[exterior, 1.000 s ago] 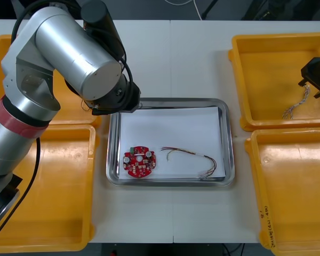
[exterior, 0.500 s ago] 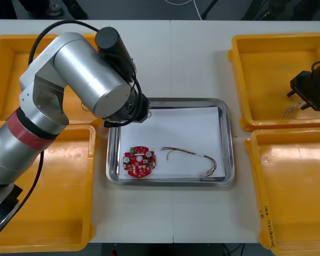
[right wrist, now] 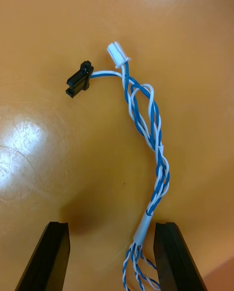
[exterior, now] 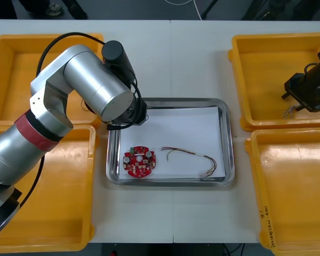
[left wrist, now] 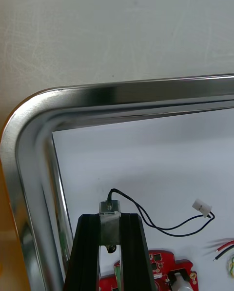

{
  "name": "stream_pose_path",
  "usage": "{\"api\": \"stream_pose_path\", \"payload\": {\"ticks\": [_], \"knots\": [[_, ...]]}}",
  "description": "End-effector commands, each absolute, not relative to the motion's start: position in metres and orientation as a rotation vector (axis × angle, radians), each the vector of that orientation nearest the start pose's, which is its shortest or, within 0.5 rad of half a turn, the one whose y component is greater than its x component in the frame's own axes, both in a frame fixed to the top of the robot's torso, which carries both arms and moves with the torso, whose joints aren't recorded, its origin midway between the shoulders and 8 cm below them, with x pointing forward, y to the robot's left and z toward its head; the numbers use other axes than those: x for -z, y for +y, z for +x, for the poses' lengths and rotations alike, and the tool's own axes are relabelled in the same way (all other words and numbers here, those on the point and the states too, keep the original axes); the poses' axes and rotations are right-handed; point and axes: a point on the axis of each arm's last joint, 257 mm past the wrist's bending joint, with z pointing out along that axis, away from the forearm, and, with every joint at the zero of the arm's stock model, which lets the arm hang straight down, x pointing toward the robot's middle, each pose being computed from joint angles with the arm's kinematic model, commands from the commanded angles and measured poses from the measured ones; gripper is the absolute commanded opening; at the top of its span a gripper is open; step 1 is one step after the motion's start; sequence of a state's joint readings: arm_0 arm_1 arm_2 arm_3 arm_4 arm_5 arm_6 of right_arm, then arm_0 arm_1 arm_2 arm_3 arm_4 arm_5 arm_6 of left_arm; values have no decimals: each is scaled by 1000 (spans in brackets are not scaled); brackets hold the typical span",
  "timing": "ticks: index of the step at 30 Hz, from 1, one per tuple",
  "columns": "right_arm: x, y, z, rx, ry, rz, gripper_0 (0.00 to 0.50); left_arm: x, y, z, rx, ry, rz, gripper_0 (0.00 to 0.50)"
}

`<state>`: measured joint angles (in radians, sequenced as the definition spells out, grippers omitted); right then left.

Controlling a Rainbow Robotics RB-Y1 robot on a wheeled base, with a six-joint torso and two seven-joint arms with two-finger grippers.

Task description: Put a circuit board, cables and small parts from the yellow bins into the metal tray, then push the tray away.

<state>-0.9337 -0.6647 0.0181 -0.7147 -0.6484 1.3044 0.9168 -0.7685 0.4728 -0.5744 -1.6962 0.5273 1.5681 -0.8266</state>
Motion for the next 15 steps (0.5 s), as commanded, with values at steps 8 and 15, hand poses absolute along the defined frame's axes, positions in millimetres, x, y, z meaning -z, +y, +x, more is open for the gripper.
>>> {"api": "stream_pose_path", "payload": {"ticks": [8, 15], "knots": [[242, -391, 586, -312, 2524, 1078, 500, 241, 88, 510, 115, 2606, 78, 1], [253, -394, 579, -308, 2538, 1090, 500, 242, 89, 510, 115, 2609, 72, 115]]}}
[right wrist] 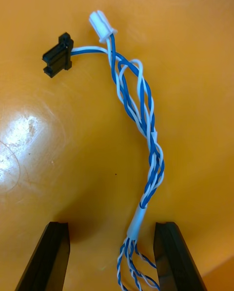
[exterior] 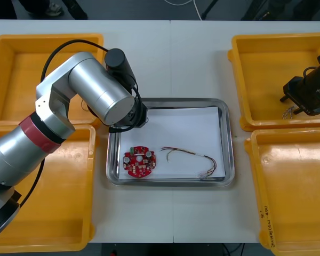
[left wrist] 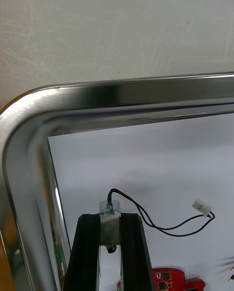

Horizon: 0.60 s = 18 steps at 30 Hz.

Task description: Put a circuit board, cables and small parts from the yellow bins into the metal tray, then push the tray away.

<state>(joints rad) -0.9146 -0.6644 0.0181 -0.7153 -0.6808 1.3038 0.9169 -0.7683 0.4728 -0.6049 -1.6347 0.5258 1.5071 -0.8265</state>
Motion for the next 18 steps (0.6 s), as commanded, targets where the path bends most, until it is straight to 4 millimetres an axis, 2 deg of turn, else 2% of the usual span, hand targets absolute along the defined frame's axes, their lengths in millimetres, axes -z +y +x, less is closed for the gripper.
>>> {"api": "stream_pose_path", "payload": {"ticks": [1, 2, 3, 4, 5, 6, 7, 8, 9, 11, 12, 18], "knots": [[253, -394, 579, -306, 2538, 1090, 500, 242, 89, 510, 117, 2610, 69, 183], [255, -395, 578, -304, 2540, 1093, 500, 242, 89, 509, 116, 2611, 67, 320], [256, -396, 577, -298, 2540, 1094, 500, 241, 89, 510, 120, 2610, 62, 395], [256, -396, 577, -298, 2540, 1094, 500, 241, 88, 510, 122, 2607, 64, 419], [258, -396, 576, -295, 2542, 1096, 500, 240, 87, 510, 130, 2606, 61, 485], [258, -397, 576, -294, 2538, 1097, 496, 240, 86, 511, 137, 2605, 54, 500], [260, -398, 575, -291, 2542, 1097, 411, 240, 85, 511, 142, 2604, 51, 500], [259, -399, 575, -290, 2540, 1097, 371, 240, 84, 511, 145, 2604, 50, 500], [259, -398, 576, -292, 2539, 1098, 214, 240, 83, 510, 153, 2605, 45, 500], [261, -399, 575, -292, 2538, 1105, 19, 239, 82, 511, 159, 2601, 39, 500], [261, -398, 575, -296, 2538, 1107, 0, 238, 81, 511, 162, 2599, 40, 500], [263, -396, 573, -303, 2545, 1107, 0, 233, 78, 509, 172, 2591, 39, 500]]}}
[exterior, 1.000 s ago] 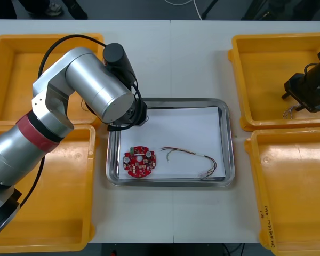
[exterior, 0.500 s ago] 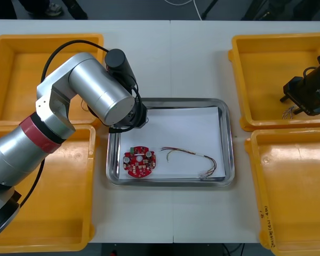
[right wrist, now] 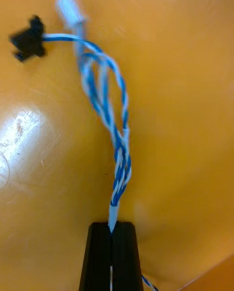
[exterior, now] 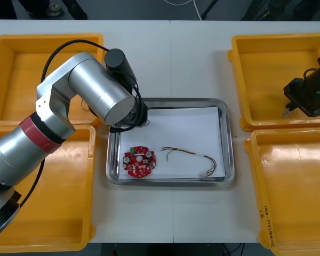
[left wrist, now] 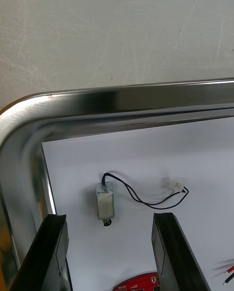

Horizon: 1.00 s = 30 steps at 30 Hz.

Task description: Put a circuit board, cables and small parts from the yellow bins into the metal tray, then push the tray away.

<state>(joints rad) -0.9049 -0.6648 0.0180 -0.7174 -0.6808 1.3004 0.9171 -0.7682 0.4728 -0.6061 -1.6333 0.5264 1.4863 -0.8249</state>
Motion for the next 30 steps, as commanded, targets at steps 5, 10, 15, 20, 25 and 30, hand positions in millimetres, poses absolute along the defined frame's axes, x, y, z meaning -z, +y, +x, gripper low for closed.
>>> {"api": "stream_pose_path", "payload": {"ticks": [5, 10, 15, 20, 25, 30], "knots": [[256, -399, 576, -298, 2535, 1094, 0, 220, 82, 504, 130, 2603, 48, 500], [232, -405, 578, -261, 2530, 1044, 0, 191, 82, 496, 139, 2637, 37, 500], [202, -407, 571, -231, 2549, 1005, 0, 166, 90, 494, 145, 2641, 22, 500], [168, -409, 559, -220, 2567, 980, 0, 146, 101, 498, 138, 2623, 13, 500], [134, -407, 547, -190, 2580, 924, 0, 128, 118, 502, 116, 2621, 63, 500], [114, -399, 537, -152, 2593, 862, 0, 115, 134, 502, 137, 2630, 75, 500]]}}
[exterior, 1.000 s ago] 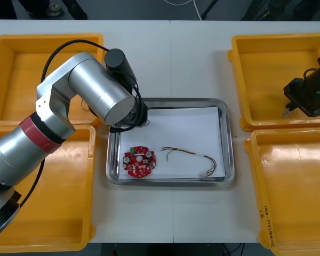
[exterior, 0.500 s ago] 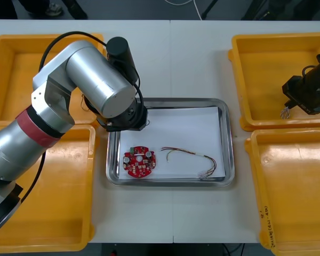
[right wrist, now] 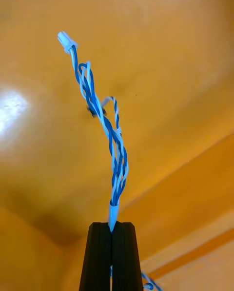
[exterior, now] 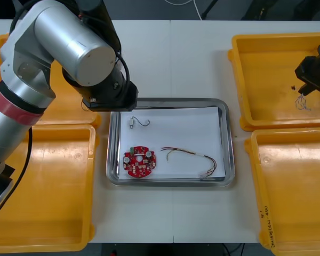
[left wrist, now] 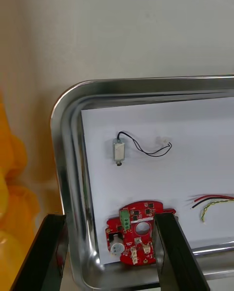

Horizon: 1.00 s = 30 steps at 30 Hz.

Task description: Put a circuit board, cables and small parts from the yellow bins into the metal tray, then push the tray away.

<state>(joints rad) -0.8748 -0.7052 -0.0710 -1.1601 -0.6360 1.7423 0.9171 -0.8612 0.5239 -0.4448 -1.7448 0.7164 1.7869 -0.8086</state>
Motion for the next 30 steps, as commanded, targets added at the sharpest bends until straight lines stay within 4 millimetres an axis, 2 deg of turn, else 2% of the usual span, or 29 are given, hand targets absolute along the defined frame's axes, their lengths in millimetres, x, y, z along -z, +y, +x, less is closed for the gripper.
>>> {"api": "stream_pose_path", "payload": {"ticks": [1, 6, 8, 15, 20, 26, 30], "knots": [[109, -397, 535, -149, 2596, 849, 0, 113, 139, 502, 130, 2631, 73, 500], [92, -388, 525, -130, 2606, 789, 0, 99, 162, 505, 115, 2649, 36, 500], [83, -385, 520, -122, 2607, 767, 0, 87, 177, 508, 91, 2651, 3, 500], [53, -367, 525, -133, 2543, 626, 0, 65, 212, 515, 67, 2670, -102, 500], [34, -336, 524, -192, 2524, 477, 0, 58, 239, 521, 7, 2644, -142, 500], [26, -304, 519, -186, 2518, 318, 0, 56, 264, 524, -40, 2651, -136, 500], [28, -283, 515, -155, 2521, 212, 0, 53, 275, 527, -41, 2650, -133, 500]]}}
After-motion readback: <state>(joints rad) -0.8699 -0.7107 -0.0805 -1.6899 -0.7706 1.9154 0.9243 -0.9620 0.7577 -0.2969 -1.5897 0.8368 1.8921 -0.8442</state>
